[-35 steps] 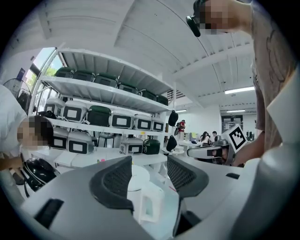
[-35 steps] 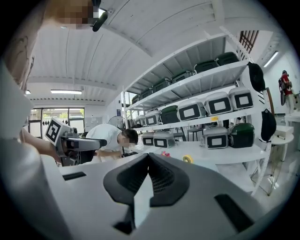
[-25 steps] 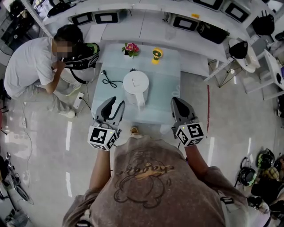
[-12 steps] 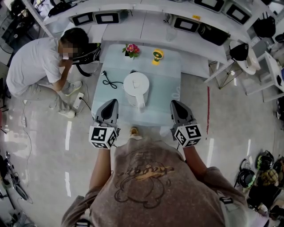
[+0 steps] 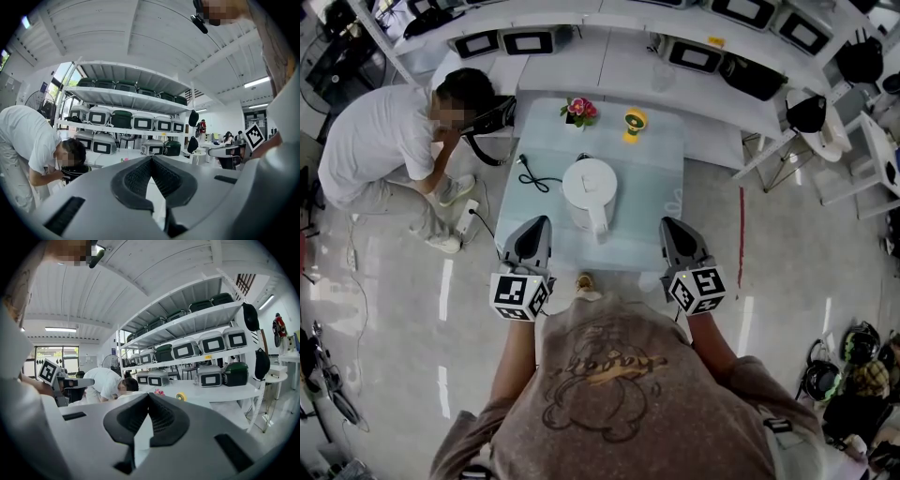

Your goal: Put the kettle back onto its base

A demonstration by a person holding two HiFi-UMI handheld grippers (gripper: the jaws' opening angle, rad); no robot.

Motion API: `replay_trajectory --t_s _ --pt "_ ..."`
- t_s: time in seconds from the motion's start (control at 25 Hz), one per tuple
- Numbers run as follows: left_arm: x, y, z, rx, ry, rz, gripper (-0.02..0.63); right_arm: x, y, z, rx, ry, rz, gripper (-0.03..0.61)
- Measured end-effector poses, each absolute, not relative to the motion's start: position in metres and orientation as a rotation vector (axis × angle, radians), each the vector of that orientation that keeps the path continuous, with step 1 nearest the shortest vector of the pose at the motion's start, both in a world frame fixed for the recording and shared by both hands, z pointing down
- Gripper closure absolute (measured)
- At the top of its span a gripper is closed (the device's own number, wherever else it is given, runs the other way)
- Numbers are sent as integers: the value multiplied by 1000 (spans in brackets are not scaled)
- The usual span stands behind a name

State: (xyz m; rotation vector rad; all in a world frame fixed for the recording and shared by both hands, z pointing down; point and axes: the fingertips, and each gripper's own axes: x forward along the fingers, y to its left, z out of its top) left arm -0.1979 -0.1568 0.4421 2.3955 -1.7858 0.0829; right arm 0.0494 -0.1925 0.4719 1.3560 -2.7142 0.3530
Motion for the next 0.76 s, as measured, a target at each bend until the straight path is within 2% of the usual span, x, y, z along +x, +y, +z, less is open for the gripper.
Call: replay_trajectory --t_s 0.76 --pt "-201 -157 449 2345 -1787 44 592 50 -194 476 1356 -2711 356 580"
